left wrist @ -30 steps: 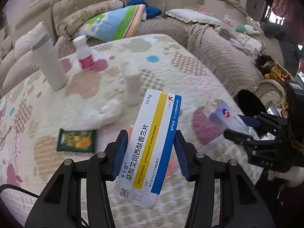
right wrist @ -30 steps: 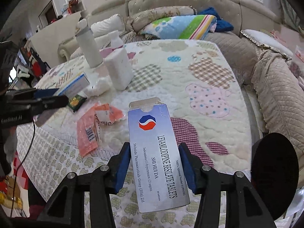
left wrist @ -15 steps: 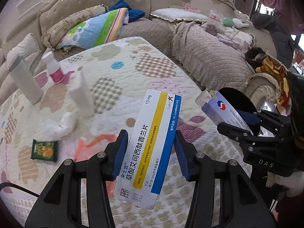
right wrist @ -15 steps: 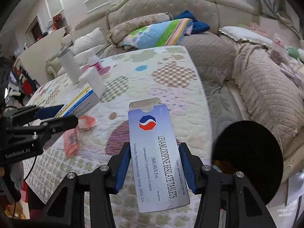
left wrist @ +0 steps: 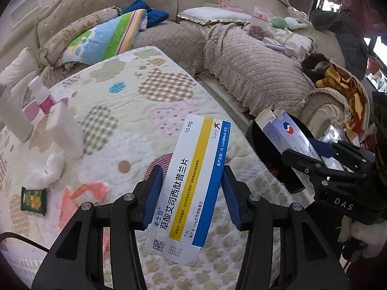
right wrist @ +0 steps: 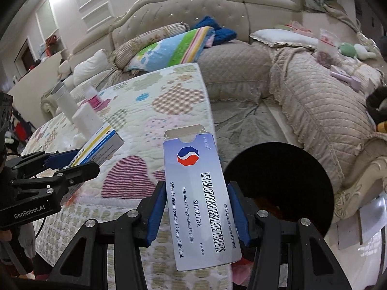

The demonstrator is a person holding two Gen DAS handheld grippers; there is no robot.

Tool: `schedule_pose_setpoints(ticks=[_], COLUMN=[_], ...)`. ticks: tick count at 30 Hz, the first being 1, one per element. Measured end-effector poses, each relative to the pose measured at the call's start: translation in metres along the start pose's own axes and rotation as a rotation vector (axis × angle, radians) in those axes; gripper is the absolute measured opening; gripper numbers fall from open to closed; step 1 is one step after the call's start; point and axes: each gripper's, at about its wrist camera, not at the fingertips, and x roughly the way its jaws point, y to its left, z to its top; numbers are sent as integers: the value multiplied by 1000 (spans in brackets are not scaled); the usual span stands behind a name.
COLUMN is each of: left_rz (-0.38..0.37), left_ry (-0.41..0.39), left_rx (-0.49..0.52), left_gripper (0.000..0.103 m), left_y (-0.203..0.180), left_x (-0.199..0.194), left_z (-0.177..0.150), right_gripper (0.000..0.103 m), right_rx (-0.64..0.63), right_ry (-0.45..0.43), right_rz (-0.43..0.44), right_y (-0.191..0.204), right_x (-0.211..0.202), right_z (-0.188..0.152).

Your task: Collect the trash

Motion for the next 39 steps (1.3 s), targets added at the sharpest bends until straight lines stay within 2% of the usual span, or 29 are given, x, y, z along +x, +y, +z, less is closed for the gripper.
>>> schedule_pose_setpoints(ticks=[11, 39], left_rz=[-56, -127], left_ry=[16, 88], left_rx=[37, 34], left_gripper=[47, 46], left_y=[-40, -92], left_x=[17, 65], left_z=[13, 34], right_gripper=[50, 50], right_rx=[76, 194], right_ry=[2, 31], right_rz=[-54, -106], right_y=[-42, -106], right_x=[-7, 4], right_z=[-4, -14])
